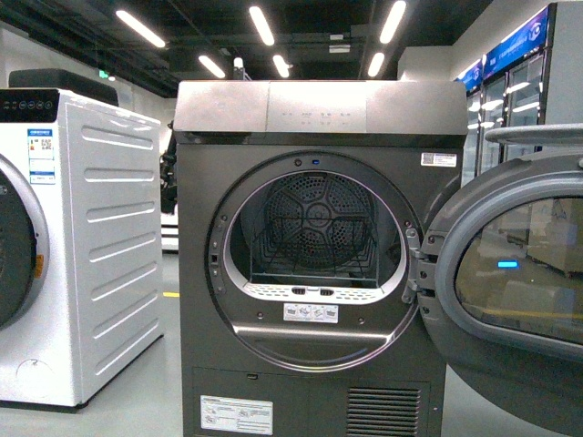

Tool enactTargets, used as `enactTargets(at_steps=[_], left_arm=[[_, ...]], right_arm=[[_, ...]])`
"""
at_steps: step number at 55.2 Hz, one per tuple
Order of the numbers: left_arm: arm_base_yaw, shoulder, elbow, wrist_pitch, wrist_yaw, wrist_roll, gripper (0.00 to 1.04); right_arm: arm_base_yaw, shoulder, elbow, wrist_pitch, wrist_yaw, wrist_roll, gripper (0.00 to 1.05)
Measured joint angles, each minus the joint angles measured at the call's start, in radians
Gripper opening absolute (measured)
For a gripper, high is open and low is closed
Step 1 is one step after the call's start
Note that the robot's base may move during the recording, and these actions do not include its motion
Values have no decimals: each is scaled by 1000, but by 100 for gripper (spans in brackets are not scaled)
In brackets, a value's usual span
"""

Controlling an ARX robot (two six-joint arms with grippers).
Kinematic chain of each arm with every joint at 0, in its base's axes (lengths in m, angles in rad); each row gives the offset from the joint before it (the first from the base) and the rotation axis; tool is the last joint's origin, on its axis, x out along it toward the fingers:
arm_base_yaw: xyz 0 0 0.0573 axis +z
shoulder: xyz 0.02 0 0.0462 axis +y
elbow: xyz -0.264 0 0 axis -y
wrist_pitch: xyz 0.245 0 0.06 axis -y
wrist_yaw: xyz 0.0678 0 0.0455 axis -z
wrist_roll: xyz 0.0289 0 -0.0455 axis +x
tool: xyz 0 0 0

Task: Move hamper under clothes hanger

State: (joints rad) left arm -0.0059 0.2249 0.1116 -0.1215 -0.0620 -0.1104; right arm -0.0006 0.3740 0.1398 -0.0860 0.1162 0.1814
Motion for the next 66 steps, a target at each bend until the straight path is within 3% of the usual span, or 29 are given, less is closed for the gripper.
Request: enactTargets(at_steps=[5, 12, 18, 25, 41, 66], left_arm=[[-18, 333, 113, 180, -5, -16, 98], [-21, 639, 244, 335, 12, 0, 98], [-32, 968, 405, 335, 77, -1, 98], [-65, 1238, 553, 301, 30, -3, 98], [-100, 1603, 732, 278, -55, -19, 98], [-136, 1946, 861, 344, -51, -89, 98]], right_arm=[[1, 282, 114, 164, -47, -31, 97], [2, 553, 258, 259, -74, -89, 97], [13, 828, 420, 286, -89, -132, 97], [27, 1028, 533, 293, -100, -151, 97], [35, 1361, 692, 340, -110, -167, 97], [47, 1687, 823, 379, -130, -174, 97]])
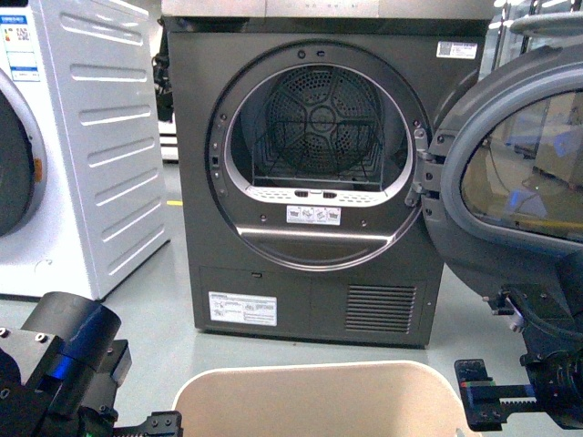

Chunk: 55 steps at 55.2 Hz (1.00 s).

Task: Move hamper under clothes hanger

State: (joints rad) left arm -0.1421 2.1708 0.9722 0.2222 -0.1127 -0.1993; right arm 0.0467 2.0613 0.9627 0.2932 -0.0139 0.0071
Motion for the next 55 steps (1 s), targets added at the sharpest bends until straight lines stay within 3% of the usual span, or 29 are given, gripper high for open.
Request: enactTargets(at_steps=[55], left_arm=[[-39, 173, 116, 85, 2, -60, 98]], right_arm=[[42, 256, 151, -45, 43, -20, 97]])
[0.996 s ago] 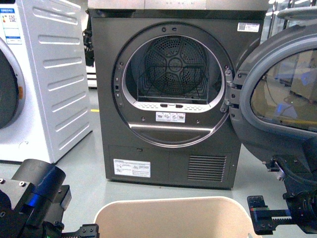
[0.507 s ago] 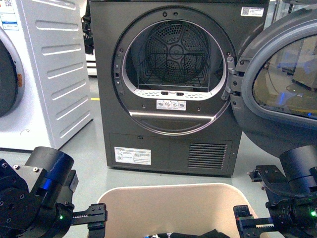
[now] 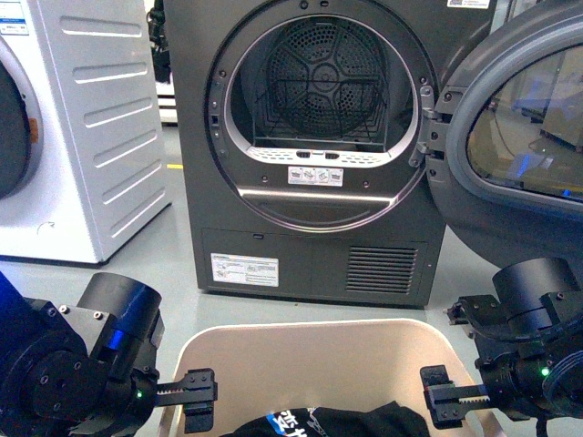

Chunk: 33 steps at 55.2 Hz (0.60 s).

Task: Move hamper under clothes hanger

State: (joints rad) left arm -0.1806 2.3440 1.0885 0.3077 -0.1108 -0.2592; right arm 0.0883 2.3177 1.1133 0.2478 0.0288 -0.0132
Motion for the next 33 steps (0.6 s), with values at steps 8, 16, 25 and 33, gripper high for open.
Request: enactTargets(at_steps=[8, 16, 25, 33], left_arm=[[-6, 11, 8, 9, -9, -6, 98], [-12, 17, 10, 18, -56, -3, 84], [-16, 26, 13, 5, -80, 5, 57], [-29, 27, 14, 3, -92, 5, 38]], right_arm=[[-5, 19, 4, -5, 24, 0, 97], [-6, 20, 4, -6, 52, 15, 80], [-4, 20, 3, -16, 68, 34, 54], [2, 20, 1, -18, 69, 39, 34]])
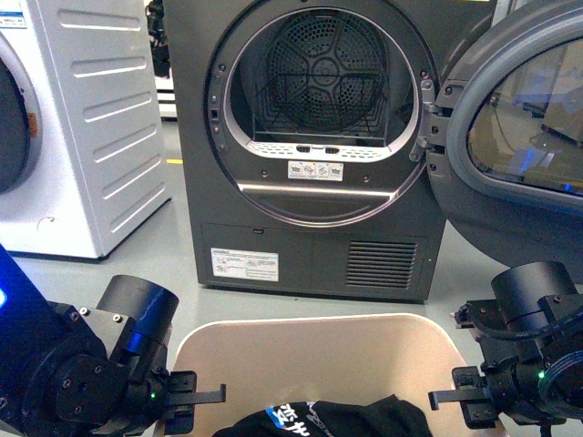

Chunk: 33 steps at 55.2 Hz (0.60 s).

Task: Move hamper under clothes hanger

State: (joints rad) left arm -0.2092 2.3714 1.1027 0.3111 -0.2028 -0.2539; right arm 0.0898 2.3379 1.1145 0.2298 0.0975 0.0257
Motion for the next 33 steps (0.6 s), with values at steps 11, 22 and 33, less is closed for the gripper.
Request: enactTargets(at_steps=[11, 22, 33], left_arm=[[-10, 0, 3, -13, -3, -1, 10], [-11, -19, 1, -47, -12, -2, 4], [-6, -86, -17, -65, -12, 3, 4]], right_arm=[[16, 0, -2, -7, -1, 5, 6], [21, -37, -19, -43, -13, 16, 3], [13, -107, -33, -57, -29, 2, 3]])
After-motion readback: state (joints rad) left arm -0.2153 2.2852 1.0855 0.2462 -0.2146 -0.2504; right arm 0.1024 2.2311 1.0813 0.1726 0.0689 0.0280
